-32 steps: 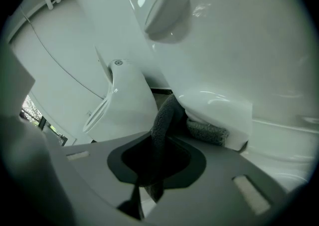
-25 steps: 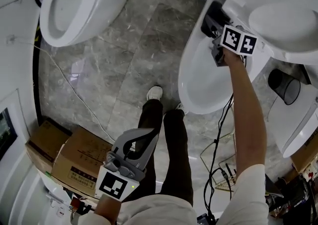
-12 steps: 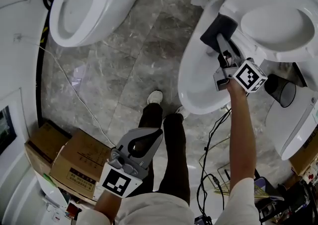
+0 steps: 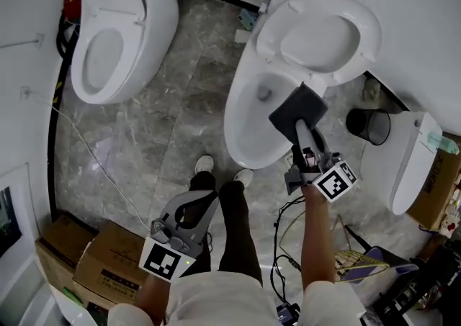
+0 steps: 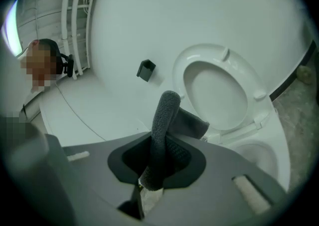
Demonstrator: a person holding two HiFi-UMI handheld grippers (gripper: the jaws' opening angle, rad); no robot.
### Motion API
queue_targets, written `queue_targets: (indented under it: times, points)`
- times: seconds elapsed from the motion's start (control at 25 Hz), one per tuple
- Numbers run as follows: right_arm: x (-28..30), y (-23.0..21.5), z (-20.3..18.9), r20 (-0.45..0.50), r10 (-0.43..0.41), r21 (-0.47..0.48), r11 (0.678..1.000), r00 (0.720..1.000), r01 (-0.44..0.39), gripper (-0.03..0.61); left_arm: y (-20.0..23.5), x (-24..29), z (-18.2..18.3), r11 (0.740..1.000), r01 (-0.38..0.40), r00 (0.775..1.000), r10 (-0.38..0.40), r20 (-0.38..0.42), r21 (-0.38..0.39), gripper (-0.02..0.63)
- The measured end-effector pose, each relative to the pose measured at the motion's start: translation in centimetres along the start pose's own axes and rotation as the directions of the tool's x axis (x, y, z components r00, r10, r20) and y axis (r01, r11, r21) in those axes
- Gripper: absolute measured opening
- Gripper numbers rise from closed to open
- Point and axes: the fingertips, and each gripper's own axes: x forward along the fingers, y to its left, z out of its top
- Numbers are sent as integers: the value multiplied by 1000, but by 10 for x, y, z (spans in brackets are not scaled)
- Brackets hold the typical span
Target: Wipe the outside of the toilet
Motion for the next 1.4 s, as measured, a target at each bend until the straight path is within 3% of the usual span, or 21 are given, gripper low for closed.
queue_targets:
  times: [0.28, 0.44, 0.76, 0.92, 1.2, 1.4]
  points:
    - [-110, 68, 78, 147, -31, -32, 999, 989, 37, 60, -50, -3, 69, 998, 43, 997, -46, 69, 39, -3]
    - [-160, 110, 107, 213, -38, -48, 998, 976, 50, 60, -70, -13, 107, 997, 76, 989, -78, 122, 23, -3]
    - [-238, 196, 144, 289, -15, -113, 992, 957, 50, 60, -99, -29, 171, 979, 123, 978, -147, 150, 161, -3]
    - [-269, 238, 160, 337, 6, -158, 986, 941, 50, 60, -107, -36, 200, 971, 141, 969, -175, 172, 191, -3]
    - [-316, 294, 185, 425, 41, -203, 978, 904, 51, 60, -118, -56, 235, 969, 139, 959, -183, 215, 204, -3]
    - [-328, 331, 195, 458, 91, -278, 960, 884, 45, 60, -106, -87, 249, 978, 74, 953, -126, 275, 194, -3]
